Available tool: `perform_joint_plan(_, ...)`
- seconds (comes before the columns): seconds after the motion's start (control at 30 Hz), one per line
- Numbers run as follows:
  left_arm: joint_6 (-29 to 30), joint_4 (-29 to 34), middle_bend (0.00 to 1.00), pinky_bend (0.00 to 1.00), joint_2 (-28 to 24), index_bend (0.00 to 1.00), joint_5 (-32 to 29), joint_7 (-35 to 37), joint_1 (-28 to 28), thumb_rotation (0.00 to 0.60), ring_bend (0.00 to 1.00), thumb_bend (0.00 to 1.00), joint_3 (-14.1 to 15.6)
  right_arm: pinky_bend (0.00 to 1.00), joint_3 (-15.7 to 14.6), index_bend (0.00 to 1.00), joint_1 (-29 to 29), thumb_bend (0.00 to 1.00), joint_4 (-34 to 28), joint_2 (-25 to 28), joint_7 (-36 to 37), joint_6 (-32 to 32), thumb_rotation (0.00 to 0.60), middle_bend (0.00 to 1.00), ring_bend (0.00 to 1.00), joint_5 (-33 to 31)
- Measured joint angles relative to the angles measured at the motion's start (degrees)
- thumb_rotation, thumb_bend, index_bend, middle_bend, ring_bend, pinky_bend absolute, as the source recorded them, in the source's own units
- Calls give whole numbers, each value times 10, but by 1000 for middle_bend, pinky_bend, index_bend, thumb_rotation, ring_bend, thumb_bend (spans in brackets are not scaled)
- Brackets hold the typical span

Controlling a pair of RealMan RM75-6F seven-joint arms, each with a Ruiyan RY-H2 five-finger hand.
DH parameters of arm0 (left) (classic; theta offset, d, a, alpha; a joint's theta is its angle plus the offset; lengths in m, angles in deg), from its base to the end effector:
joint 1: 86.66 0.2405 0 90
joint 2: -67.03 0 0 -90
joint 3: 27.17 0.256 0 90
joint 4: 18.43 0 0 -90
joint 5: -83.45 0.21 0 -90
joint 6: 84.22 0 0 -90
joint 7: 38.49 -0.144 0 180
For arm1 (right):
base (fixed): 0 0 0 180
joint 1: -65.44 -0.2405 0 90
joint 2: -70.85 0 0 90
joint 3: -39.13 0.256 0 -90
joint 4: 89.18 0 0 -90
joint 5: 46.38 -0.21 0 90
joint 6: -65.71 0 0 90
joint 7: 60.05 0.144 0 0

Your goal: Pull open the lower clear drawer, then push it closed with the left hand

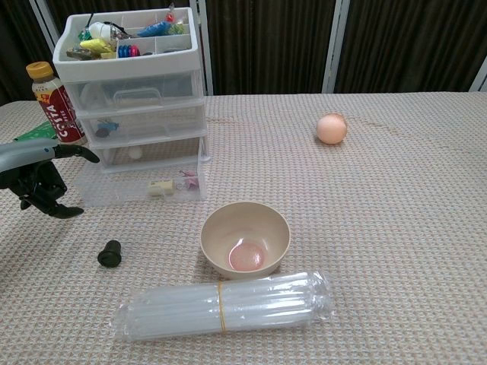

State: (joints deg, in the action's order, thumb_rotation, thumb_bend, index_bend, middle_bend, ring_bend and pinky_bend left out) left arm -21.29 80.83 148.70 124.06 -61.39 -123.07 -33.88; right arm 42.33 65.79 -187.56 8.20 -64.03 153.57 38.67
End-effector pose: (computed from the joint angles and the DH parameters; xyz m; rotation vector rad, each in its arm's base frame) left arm -0.2081 0.2982 0.0121 -1.5404 -1.3522 -0.7136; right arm -0.3063 -0.1533 0.1659 1.2931 -0.9328 0.8701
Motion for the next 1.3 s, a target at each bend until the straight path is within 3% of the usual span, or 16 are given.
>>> perform_joint_plan(0.17, 15, -4, 867, 676, -10, 218, 88, -17, 3, 600, 807, 81, 27, 0, 0, 92, 0, 75, 0, 0, 0, -1, 600, 0, 0, 0)
perform_joint_plan(0.4, 38, -16, 976, 702, -29, 376, 265, -41, 9, 600, 881, 83, 87, 0, 0, 91, 0, 75, 0, 0, 0, -1, 600, 0, 0, 0)
perform_joint_plan(0.47, 38, -12, 991, 707, -37, 398, 290, -50, 10, 600, 889, 83, 103, 0, 0, 92, 0, 76, 0, 0, 0, -1, 600, 0, 0, 0)
perform_joint_plan(0.8, -14, 7, 998, 710, -38, 403, 282, -128, -7, 600, 894, 98, 117, 0, 1, 92, 0, 76, 0, 0, 0, 0, 600, 0, 0, -2)
perform_joint_plan(1.3, -48, -38, 998, 710, 21, 370, 252, -189, -24, 600, 894, 115, 110, 0, 2, 92, 1, 75, -2, 2, 4, 0, 600, 0, 0, -4)
